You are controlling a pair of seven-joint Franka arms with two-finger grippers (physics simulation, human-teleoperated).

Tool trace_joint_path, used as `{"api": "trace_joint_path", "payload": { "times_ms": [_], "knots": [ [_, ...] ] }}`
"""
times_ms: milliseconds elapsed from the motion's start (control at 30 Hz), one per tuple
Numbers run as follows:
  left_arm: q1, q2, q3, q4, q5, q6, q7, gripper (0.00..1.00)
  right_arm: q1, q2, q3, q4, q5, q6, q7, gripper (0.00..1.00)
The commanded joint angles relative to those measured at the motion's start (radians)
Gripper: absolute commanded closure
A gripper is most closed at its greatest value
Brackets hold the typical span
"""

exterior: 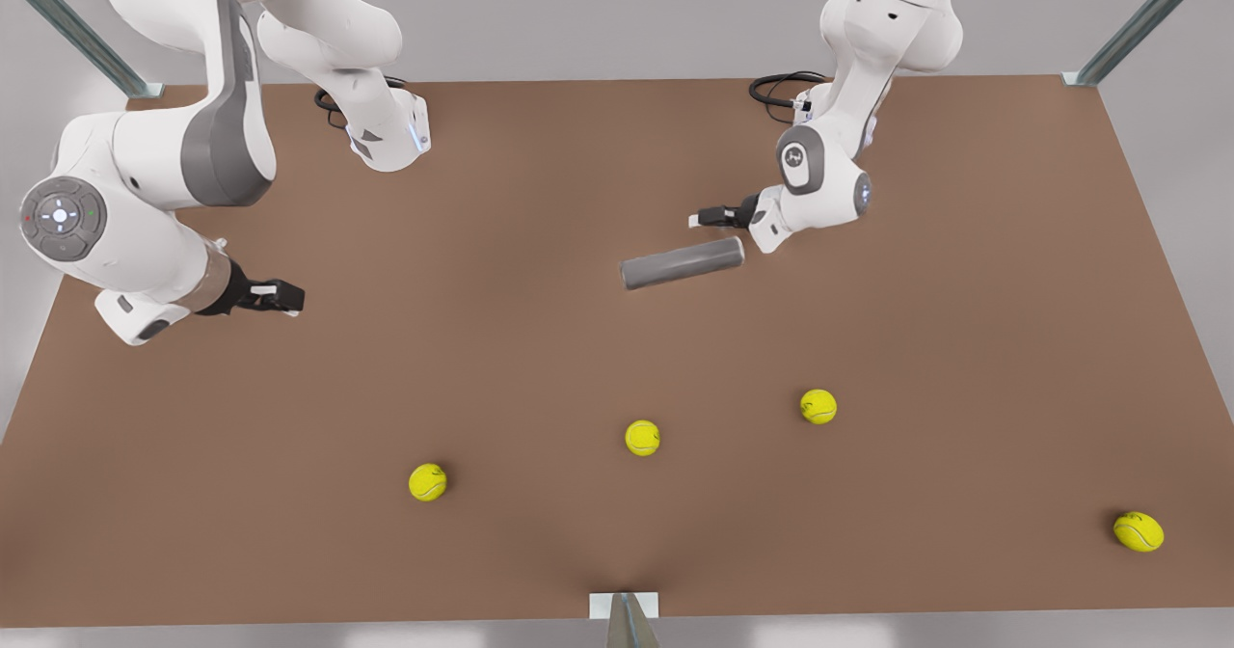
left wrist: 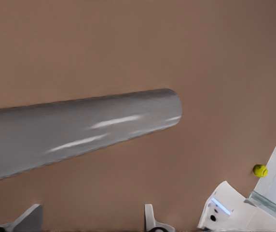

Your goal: Put the tennis tube upright

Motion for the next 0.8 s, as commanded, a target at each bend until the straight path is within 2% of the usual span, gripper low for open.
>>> {"api": "trace_joint_path", "payload": {
  "times_ms": [0, 133, 233, 367, 433, 567, 600, 667, 767],
  "knots": [
    [0.348, 0.000, 0.000, 0.000, -0.052, 0.000, 0.002, 0.00, -0.002, 0.000, -0.001, 0.000, 0.000, 0.000, 0.000, 0.00],
    [0.375, 0.017, 0.058, -0.005, -0.052, 0.000, 0.042, 0.00, -0.003, 0.000, -0.001, 0.000, 0.000, 0.000, 0.000, 0.00],
    [0.375, 0.022, 0.204, -0.012, -0.052, -0.120, 0.048, 0.00, -0.005, 0.000, -0.001, 0.002, -0.002, 0.000, 0.000, 0.00],
    [0.361, 0.034, 0.207, -0.026, -0.055, -0.146, 0.126, 0.00, -0.008, 0.000, -0.001, 0.002, -0.002, 0.024, 0.014, 0.00],
    [0.353, 0.034, 0.207, -0.043, -0.057, -0.146, 0.184, 0.00, -0.005, 0.048, -0.004, 0.002, 0.000, 0.169, 0.015, 0.00],
    [0.358, 0.051, 0.207, -0.069, -0.060, -0.152, 0.252, 0.00, 0.098, 0.044, 0.018, -0.006, 0.003, 0.163, 0.008, 0.00],
    [0.359, 0.065, 0.207, -0.072, -0.061, -0.153, 0.269, 0.00, 0.098, 0.041, 0.029, -0.009, 0.003, 0.158, 0.000, 0.00],
    [0.355, 0.081, 0.207, -0.095, -0.139, -0.178, 0.322, 0.00, 0.098, 0.037, 0.118, -0.006, 0.001, 0.112, 0.009, 0.00],
    [0.356, 0.081, 0.207, -0.114, -0.142, -0.204, 0.326, 0.00, 0.101, 0.035, 0.168, -0.005, 0.006, 0.075, 0.009, 0.00]
  ]
}}
